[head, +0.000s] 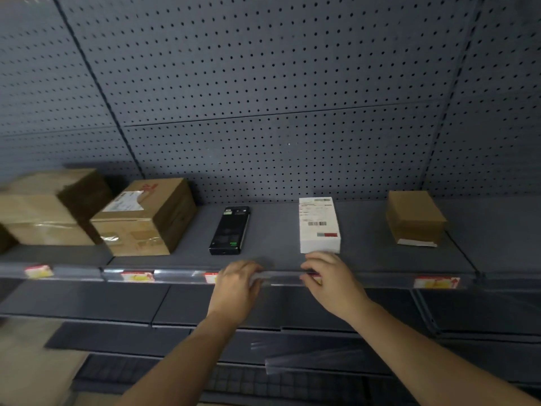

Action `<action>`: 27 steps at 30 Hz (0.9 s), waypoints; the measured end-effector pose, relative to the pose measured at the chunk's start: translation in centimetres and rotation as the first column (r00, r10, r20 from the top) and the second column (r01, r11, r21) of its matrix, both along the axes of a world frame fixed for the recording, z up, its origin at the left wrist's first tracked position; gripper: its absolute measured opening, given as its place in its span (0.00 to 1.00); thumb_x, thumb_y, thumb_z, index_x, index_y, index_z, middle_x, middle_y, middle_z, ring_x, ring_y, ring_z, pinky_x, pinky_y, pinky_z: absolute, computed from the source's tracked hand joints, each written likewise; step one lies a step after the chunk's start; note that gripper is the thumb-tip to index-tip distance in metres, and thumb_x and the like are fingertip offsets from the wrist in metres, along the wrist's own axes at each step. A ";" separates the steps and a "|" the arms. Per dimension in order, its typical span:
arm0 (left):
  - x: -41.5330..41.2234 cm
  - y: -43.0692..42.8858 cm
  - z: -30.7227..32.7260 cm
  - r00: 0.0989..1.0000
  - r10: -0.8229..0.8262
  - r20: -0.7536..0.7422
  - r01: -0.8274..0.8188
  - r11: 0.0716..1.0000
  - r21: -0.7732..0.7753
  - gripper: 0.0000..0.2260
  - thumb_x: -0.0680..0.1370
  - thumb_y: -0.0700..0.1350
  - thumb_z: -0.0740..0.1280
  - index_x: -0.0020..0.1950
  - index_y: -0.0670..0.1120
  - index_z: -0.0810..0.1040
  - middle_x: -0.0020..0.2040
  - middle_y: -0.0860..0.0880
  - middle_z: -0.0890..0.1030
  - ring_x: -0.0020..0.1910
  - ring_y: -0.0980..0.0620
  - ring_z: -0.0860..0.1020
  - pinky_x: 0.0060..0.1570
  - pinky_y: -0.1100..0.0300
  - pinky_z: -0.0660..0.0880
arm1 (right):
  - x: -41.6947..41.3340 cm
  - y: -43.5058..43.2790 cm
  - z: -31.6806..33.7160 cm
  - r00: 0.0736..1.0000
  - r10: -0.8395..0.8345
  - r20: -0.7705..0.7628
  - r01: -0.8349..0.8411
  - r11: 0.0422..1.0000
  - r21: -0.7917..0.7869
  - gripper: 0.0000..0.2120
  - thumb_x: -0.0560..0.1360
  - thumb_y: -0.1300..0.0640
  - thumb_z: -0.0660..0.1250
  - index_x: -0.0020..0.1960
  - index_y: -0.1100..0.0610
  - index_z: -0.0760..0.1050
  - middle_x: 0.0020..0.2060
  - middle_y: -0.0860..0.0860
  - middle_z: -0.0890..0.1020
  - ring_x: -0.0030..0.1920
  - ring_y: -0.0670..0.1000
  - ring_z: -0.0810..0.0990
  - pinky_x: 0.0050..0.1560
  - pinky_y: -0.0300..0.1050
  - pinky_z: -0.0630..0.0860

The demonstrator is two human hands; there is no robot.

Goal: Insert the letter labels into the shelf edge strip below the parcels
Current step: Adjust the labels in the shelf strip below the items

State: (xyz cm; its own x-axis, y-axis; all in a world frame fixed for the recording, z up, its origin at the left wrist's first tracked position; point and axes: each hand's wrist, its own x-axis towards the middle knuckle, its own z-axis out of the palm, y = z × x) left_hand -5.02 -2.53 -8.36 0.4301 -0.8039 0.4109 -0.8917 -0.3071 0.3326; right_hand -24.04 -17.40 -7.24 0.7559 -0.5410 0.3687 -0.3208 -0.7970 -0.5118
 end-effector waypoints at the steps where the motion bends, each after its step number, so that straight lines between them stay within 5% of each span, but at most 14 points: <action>1: 0.7 1.0 0.1 1.000 0.030 -0.003 -0.030 1.000 0.006 0.09 0.72 0.43 0.74 0.50 0.51 0.81 0.49 0.51 0.82 0.48 0.49 0.79 0.48 0.52 0.76 | 0.8 0.7 -0.1 1.000 0.003 0.004 -0.003 1.000 0.008 0.12 0.76 0.53 0.69 0.58 0.52 0.80 0.60 0.44 0.76 0.61 0.43 0.71 0.62 0.34 0.64; 10: 9.0 7.4 0.6 0.992 0.126 0.012 -0.127 0.990 0.056 0.07 0.75 0.48 0.70 0.52 0.54 0.79 0.51 0.53 0.80 0.51 0.51 0.76 0.50 0.53 0.74 | 8.6 6.2 -0.1 0.996 0.038 -0.084 -0.036 0.999 0.030 0.16 0.78 0.49 0.66 0.64 0.49 0.76 0.67 0.43 0.72 0.67 0.45 0.68 0.69 0.43 0.63; 18: 14.6 7.5 -1.5 0.996 -0.092 -0.011 0.092 0.993 0.072 0.05 0.75 0.45 0.69 0.49 0.54 0.80 0.55 0.56 0.79 0.55 0.51 0.74 0.52 0.53 0.68 | 14.1 9.3 -1.5 0.983 -0.113 -0.142 0.120 0.992 0.040 0.11 0.77 0.51 0.68 0.59 0.50 0.80 0.65 0.46 0.75 0.66 0.47 0.71 0.70 0.47 0.65; 23: 15.0 7.0 -2.1 0.991 -0.128 0.034 0.127 0.992 0.028 0.05 0.74 0.45 0.71 0.46 0.55 0.81 0.52 0.59 0.80 0.53 0.53 0.75 0.48 0.57 0.55 | 14.9 9.8 -2.1 0.976 -0.181 -0.120 0.185 0.983 0.018 0.09 0.75 0.55 0.70 0.55 0.53 0.82 0.61 0.49 0.78 0.61 0.50 0.75 0.66 0.49 0.71; 27: 15.2 6.7 -2.2 0.990 -0.128 0.063 0.129 0.992 -0.012 0.04 0.71 0.45 0.75 0.41 0.55 0.83 0.50 0.59 0.82 0.51 0.54 0.76 0.47 0.57 0.55 | 15.1 9.9 -2.2 0.971 -0.198 -0.131 0.197 0.980 -0.017 0.09 0.75 0.56 0.70 0.54 0.54 0.83 0.60 0.50 0.79 0.60 0.51 0.76 0.65 0.47 0.70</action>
